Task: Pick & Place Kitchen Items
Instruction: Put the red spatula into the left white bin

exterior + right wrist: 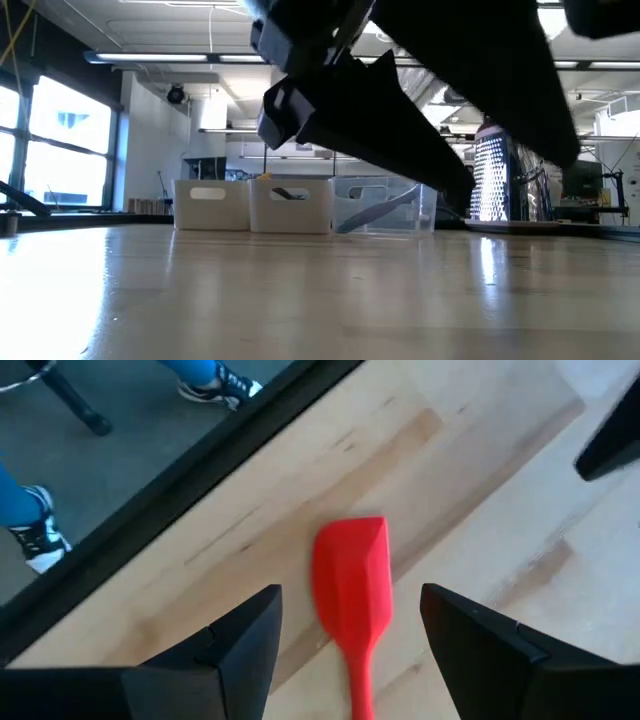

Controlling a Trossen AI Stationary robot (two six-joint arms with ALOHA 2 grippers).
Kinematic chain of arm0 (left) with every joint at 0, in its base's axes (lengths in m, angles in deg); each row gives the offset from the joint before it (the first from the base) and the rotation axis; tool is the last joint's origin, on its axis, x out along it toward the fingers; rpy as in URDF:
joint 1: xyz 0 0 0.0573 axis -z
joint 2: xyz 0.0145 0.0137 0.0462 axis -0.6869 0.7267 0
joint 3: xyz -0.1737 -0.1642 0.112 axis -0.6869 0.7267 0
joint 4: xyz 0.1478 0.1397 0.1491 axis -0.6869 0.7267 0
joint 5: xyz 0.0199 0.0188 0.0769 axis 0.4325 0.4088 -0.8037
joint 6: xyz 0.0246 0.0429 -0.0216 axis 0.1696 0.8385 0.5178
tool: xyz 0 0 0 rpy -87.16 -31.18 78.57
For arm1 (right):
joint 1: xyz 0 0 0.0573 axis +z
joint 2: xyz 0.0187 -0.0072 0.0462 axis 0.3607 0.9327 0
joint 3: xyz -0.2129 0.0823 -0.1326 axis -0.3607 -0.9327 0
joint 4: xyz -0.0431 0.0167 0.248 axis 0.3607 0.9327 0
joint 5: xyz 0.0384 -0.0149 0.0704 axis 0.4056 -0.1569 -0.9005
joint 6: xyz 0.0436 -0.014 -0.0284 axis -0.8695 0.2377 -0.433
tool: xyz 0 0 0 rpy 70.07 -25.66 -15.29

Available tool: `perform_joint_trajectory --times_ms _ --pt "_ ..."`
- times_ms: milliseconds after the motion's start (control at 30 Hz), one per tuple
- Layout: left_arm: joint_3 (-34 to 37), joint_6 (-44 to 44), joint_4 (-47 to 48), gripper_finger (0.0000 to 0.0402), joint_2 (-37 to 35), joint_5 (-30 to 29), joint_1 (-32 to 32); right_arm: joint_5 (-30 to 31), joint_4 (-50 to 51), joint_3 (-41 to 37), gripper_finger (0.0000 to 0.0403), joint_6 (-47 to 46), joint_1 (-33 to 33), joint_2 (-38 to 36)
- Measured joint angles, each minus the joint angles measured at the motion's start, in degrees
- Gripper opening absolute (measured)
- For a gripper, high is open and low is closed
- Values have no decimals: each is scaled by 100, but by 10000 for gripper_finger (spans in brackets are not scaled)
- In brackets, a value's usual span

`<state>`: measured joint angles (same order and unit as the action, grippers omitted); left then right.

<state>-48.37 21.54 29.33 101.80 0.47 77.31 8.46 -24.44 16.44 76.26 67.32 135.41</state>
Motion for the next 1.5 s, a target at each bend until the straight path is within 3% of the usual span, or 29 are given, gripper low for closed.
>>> perform_joint_trajectory --times_ms 200,800,1033,1500 --pt "3 -29 253 207 5 3 36 -427 191 2 233 -221 -304 220" --pt "3 -286 82 207 7 -53 187 -317 455 4 233 -251 -396 715" --pt "3 -275 119 207 9 -159 173 -426 308 31 233 -230 -338 1058" --pt "3 -253 214 207 11 -217 173 -511 -141 2 233 -193 -265 1053"
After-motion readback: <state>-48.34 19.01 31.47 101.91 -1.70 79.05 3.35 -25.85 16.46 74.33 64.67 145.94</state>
